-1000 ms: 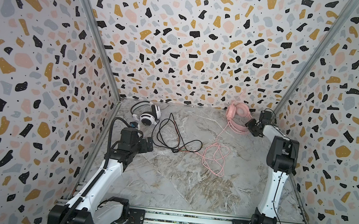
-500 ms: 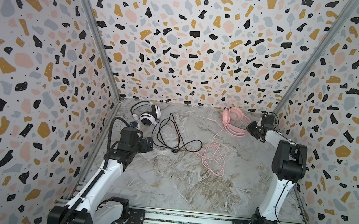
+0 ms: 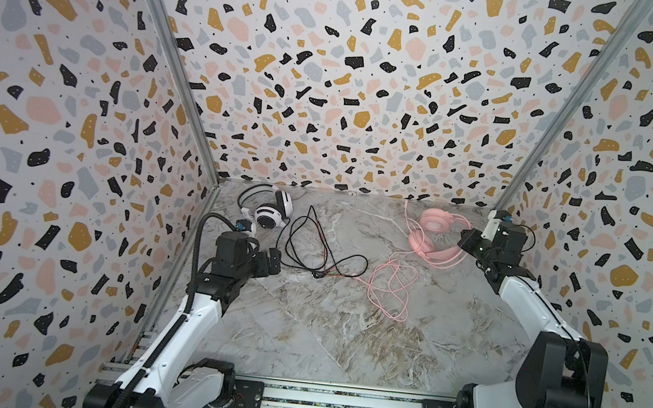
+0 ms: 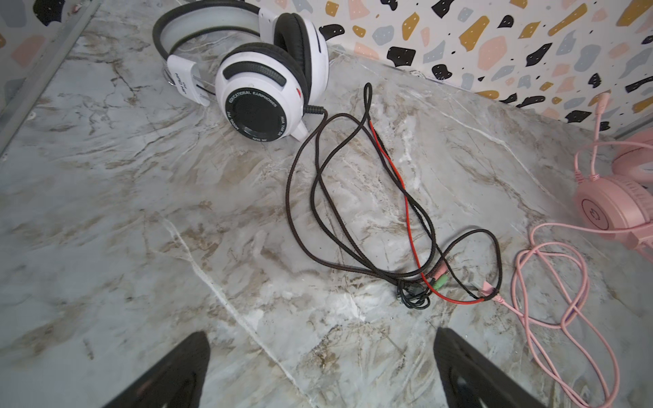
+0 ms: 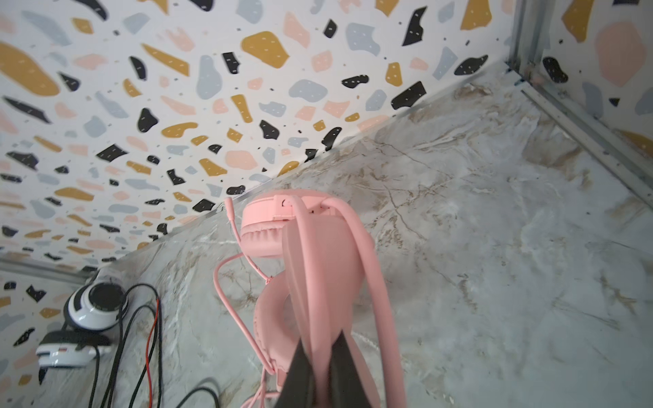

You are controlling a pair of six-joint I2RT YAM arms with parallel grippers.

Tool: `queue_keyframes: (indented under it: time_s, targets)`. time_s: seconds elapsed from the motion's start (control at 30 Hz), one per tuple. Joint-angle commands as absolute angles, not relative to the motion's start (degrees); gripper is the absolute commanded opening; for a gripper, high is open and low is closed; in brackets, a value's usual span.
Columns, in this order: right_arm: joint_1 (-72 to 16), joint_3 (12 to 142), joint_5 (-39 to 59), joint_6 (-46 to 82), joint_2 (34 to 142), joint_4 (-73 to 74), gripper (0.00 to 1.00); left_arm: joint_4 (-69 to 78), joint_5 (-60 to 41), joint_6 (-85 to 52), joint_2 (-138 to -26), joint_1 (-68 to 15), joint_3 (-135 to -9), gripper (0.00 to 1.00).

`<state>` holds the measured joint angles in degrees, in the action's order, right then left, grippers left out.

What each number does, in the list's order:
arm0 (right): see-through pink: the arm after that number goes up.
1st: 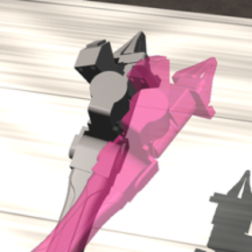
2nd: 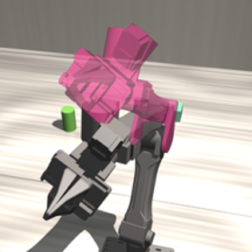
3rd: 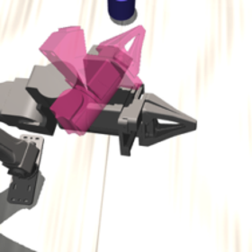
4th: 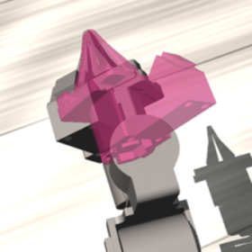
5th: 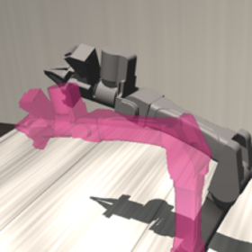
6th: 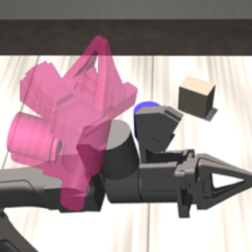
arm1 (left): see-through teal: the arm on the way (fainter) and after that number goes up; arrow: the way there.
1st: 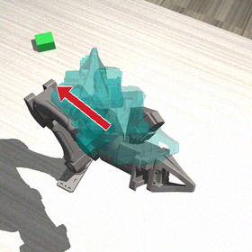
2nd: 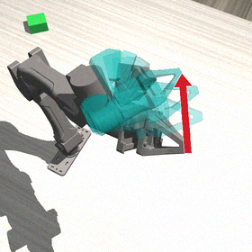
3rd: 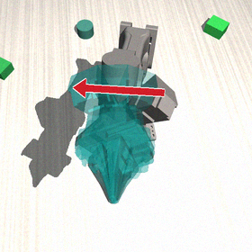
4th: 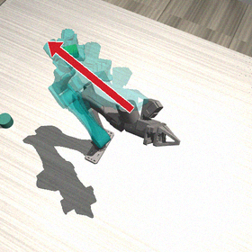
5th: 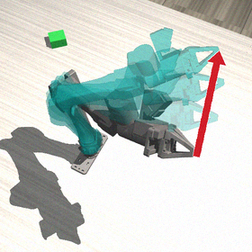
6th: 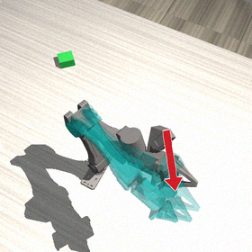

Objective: Wrap the headphones
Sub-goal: 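Lift the pink headset with the right gripper while the left gripper approaches, then grasp the pink headband with the left gripper beside the right gripper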

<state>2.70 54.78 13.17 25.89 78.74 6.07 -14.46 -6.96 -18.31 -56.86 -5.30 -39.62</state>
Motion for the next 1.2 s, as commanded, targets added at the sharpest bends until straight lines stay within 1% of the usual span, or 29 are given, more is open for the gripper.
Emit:
queue_keyframes:
  time_s: [0.0, 0.07, 0.13, 0.23, 0.37, 0.43, 0.47, 0.67, 0.77, 0.83, 0.93, 1.0, 1.17]
  targets:
    - [-1.95, 52.83, 11.06, 16.7, 70.47, 11.03, 0.0, -9.68, -13.47, -20.68, -56.51, -5.19, -38.68, 1.0]
    - [-5.64, 51.02, 11.61, 11.25, 67.28, 10.69, 0.0, -7.07, -17.93, -23.21, -57.12, -5.38, -38.59, 0.99]
    - [-9.35, 51.09, 9.63, 6.4, 65.78, 9.19, 0.0, -4.59, -20.77, -25.01, -57.55, -6.32, -39.01, 0.98]
    - [-15.96, 52.35, 3.23, -0.55, 64.98, 6.54, 0.0, -3.46, -20.45, -24.53, -58.5, -10.1, -41.68, 0.97]
    - [-23.5, 53.8, -3.47, -7.44, 64.45, 5.0, 0.0, -7.31, -18.55, -18.8, -60.95, -17.25, -48.82, 0.97]
    - [-26.25, 55.01, -4.87, -8.76, 64.51, 3.69, 0.0, -9.12, -17.47, -14.93, -61.92, -20.34, -51.85, 0.98]
    - [-27.68, 55.8, -5.42, -9.11, 64.5, 2.85, 0.0, -9.94, -16.96, -12.53, -62.33, -21.87, -53.32, 1.0]
    - [-33.19, 62.13, -6.06, -10.33, 65.85, -4.66, 0.0, -11.85, -14.81, -0.14, -62.85, -28.74, -58.84, 1.0]
    - [-35.5, 65.4, -5.6, -10.06, 67.76, -8.7, 0.0, -8.92, -16.13, 3.13, -62.88, -29.97, -59.07, 1.0]
    - [-36.91, 66.84, -4.68, -10.06, 68.77, -10.53, 0.0, -8.95, -16.98, 6.34, -63.71, -31.12, -60.64, 1.0]
    - [-38.14, 68.26, -3.44, -9.71, 69.52, -12.1, 0.0, -9.4, -15.62, 11.27, -64.84, -32.88, -62.5, 1.0]
    - [-38.53, 68.33, -1.76, -9.26, 69.37, -12.63, 0.0, -8.86, -16.97, 15.0, -65.05, -33.22, -62.57, 1.0]
    - [-39.37, 69.45, 0.3, -8.93, 69.28, -14.86, 0.0, -5.3, -14.72, 18.49, -65.01, -34.07, -61.34, 1.0]
